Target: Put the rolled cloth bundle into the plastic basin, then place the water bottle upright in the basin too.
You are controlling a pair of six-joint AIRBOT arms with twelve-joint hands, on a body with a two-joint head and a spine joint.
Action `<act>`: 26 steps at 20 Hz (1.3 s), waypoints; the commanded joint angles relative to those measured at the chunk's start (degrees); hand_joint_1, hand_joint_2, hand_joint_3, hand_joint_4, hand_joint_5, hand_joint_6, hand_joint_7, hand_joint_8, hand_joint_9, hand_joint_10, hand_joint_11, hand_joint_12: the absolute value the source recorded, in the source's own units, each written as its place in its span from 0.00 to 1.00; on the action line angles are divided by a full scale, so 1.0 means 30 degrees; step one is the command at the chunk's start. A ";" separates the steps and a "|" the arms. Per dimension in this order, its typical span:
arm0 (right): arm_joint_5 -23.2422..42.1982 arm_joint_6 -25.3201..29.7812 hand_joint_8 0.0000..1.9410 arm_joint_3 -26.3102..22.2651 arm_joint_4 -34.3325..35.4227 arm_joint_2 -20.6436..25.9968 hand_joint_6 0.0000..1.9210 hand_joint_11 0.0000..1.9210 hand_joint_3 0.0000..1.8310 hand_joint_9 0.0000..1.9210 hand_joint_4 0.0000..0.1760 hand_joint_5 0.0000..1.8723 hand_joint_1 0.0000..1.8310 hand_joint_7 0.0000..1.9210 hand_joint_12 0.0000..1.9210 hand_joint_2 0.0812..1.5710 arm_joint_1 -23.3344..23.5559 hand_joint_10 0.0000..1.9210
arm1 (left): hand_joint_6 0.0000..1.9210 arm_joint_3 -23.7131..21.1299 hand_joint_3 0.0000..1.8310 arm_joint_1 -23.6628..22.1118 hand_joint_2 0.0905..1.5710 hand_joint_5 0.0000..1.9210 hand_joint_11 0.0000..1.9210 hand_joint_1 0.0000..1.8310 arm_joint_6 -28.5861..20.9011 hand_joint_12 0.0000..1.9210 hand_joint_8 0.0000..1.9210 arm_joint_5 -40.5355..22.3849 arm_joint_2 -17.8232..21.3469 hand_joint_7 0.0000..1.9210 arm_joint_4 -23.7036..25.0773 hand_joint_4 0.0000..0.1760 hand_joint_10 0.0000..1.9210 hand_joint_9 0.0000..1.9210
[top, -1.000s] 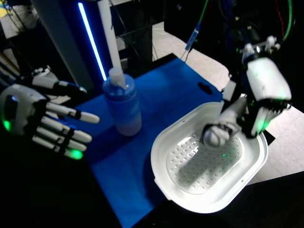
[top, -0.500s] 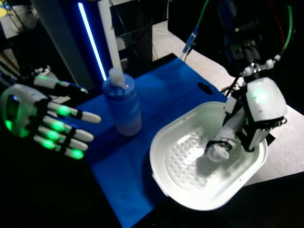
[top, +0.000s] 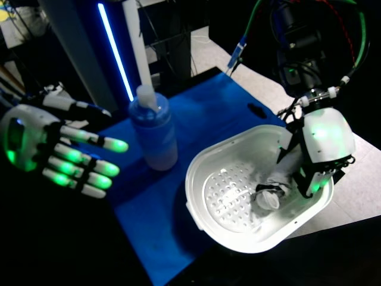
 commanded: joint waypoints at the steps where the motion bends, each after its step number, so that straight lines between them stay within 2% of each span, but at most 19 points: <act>1: 0.2389 0.0262 0.00 0.0072 0.0026 0.0004 0.00 0.08 0.00 0.09 0.71 0.14 0.26 0.12 0.00 0.81 0.0228 0.00 | 0.04 0.0178 0.00 -0.0265 0.65 0.28 0.07 0.36 -0.0039 0.83 0.35 -0.1690 -0.0053 0.20 -0.0072 0.64 0.59 0.16; 2: 0.2389 0.0273 0.00 0.0072 0.0026 0.0004 0.00 0.08 0.00 0.10 0.70 0.14 0.26 0.12 0.00 0.81 0.0228 0.00 | 0.00 0.0123 0.00 -0.0273 0.63 0.25 0.02 0.36 -0.0046 0.76 0.14 -0.1818 -0.0053 0.24 -0.0076 0.68 0.38 0.18; 3: 0.2389 0.0281 0.00 0.0072 0.0026 0.0014 0.00 0.08 0.00 0.10 0.73 0.14 0.26 0.12 0.00 0.81 0.0228 0.00 | 0.00 0.0071 0.00 -0.0283 0.63 0.23 0.00 0.36 -0.0050 0.71 0.06 -0.1911 -0.0034 0.25 -0.0078 0.70 0.27 0.19; 4: 0.2389 0.0290 0.00 0.0070 0.0026 0.0019 0.00 0.08 0.00 0.10 0.76 0.14 0.26 0.12 0.00 0.81 0.0228 0.00 | 0.00 -0.0049 0.00 -0.0304 0.62 0.19 0.00 0.34 -0.0062 0.63 0.00 -0.2055 0.0054 0.24 -0.0091 0.80 0.09 0.21; 5: 0.2389 0.0325 0.00 0.0066 0.0026 0.0019 0.00 0.08 0.00 0.09 0.78 0.13 0.26 0.12 0.00 0.81 0.0228 0.00 | 0.00 -0.0215 0.00 -0.0319 0.61 0.17 0.00 0.32 -0.0075 0.52 0.00 -0.2225 0.0201 0.20 -0.0162 0.85 0.02 0.20; 6: 0.2389 0.0399 0.00 0.0062 0.0026 0.0017 0.00 0.08 0.00 0.09 0.79 0.13 0.27 0.12 0.00 0.81 0.0228 0.00 | 0.00 -0.0536 0.00 -0.0317 0.60 0.16 0.00 0.31 -0.0087 0.44 0.00 -0.2530 0.0504 0.18 -0.0406 0.84 0.00 0.18; 7: 0.2389 0.0456 0.00 0.0055 0.0026 0.0016 0.00 0.08 0.00 0.10 0.79 0.13 0.27 0.12 0.00 0.81 0.0228 0.00 | 0.00 -0.0897 0.00 -0.0304 0.59 0.14 0.00 0.32 -0.0098 0.35 0.00 -0.2824 0.0814 0.15 -0.0561 0.88 0.00 0.15; 8: 0.2389 0.0596 0.00 0.0047 0.0026 0.0017 0.00 0.08 0.00 0.10 0.80 0.13 0.27 0.12 0.00 0.81 0.0228 0.00 | 0.00 -0.1567 0.00 -0.0265 0.58 0.11 0.00 0.31 -0.0117 0.31 0.00 -0.3359 0.1442 0.13 -0.0807 0.98 0.00 0.13; 9: 0.2389 0.0665 0.00 0.0034 0.0026 0.0029 0.00 0.08 0.00 0.10 0.84 0.13 0.26 0.12 0.00 0.81 0.0228 0.00 | 0.00 -0.2102 0.00 -0.0158 0.58 0.07 0.00 0.30 -0.0127 0.18 0.00 -0.3865 0.1895 0.09 -0.1151 1.00 0.00 0.09; 10: 0.2390 0.0693 0.00 -0.0029 0.0026 0.0086 0.00 0.07 0.00 0.09 0.81 0.13 0.27 0.11 0.00 0.81 0.0228 0.00 | 0.00 -0.3076 0.00 0.0176 0.58 0.02 0.00 0.28 -0.0136 0.00 0.00 -0.5038 0.2810 0.04 -0.1990 1.00 0.00 0.01; 11: 0.2392 0.0695 0.00 -0.0123 0.0024 0.0184 0.00 0.07 0.00 0.09 0.81 0.13 0.27 0.11 0.00 0.81 0.0228 0.00 | 0.00 -0.4048 0.00 0.0516 0.57 0.00 0.00 0.26 -0.0146 0.00 0.00 -0.6046 0.3719 0.00 -0.2589 1.00 0.00 0.00; 13: 0.2402 0.0695 0.00 -0.0364 -0.0014 0.0482 0.00 0.09 0.00 0.09 0.81 0.11 0.27 0.10 0.01 0.79 0.0228 0.00 | 0.00 -0.6117 0.00 0.1398 0.56 0.00 0.00 0.23 -0.0159 0.00 0.00 -0.8340 0.5667 0.00 -0.3514 1.00 0.00 0.00; 14: 0.2410 0.0695 0.00 -0.0453 -0.0046 0.0602 0.00 0.10 0.00 0.09 0.89 0.11 0.27 0.09 0.01 0.77 0.0230 0.00 | 0.00 -0.7244 0.00 0.1977 0.55 0.00 0.00 0.20 -0.0161 0.00 0.00 -0.9400 0.6817 0.00 -0.3838 1.00 0.00 0.00; 16: 0.2474 0.0695 0.00 -0.0583 -0.0071 0.0726 0.00 0.08 0.00 0.07 1.00 0.08 0.30 0.07 0.00 0.71 0.0245 0.00 | 0.00 -0.9236 0.00 0.3151 0.54 0.00 0.00 0.20 -0.0161 0.00 0.00 -1.1524 0.8686 0.00 -0.4560 1.00 0.00 0.00; 17: 0.2688 0.0697 0.00 -0.0717 -0.0081 0.0804 0.00 0.08 0.00 0.07 1.00 0.01 0.37 0.04 0.00 0.64 0.0245 0.00 | 0.00 -1.1069 0.00 0.4939 0.52 0.00 0.00 0.24 -0.0155 0.00 0.00 -1.3974 1.0566 0.00 -0.5746 1.00 0.00 0.00; 18: 0.2748 0.0697 0.00 -0.0755 -0.0083 0.0827 0.00 0.08 0.00 0.07 1.00 0.00 0.37 0.03 0.00 0.62 0.0245 0.00 | 0.00 -1.1520 0.00 0.5449 0.52 0.00 0.00 0.24 -0.0153 0.00 0.00 -1.4623 1.0976 0.00 -0.6092 1.00 0.00 0.00; 20: 0.3347 0.0714 0.00 -0.0916 -0.0096 0.0814 0.00 0.10 0.00 0.07 1.00 0.00 0.39 0.01 0.00 0.54 0.0341 0.00 | 0.00 -1.3655 0.00 0.7852 0.53 0.00 0.00 0.26 -0.0016 0.00 0.00 -1.7492 1.2695 0.00 -0.7563 1.00 0.00 0.00; 22: 0.3846 0.0808 0.01 -0.1007 -0.0079 0.0583 0.00 0.09 0.00 0.07 1.00 0.00 0.42 0.03 0.00 0.51 0.0652 0.00 | 0.00 -1.5393 0.00 1.0035 0.54 0.00 0.00 0.28 0.0777 0.00 0.00 -1.9860 1.3774 0.00 -0.9123 1.00 0.00 0.00; 26: 0.3911 0.0903 0.00 -0.0912 -0.0046 -0.0317 0.00 0.12 0.00 0.06 1.00 0.00 0.43 0.03 0.01 0.51 0.1586 0.00 | 0.00 -1.7696 0.00 1.4068 0.53 0.00 0.00 0.35 0.0941 0.00 0.00 -2.4717 1.4420 0.00 -1.1340 1.00 0.00 0.00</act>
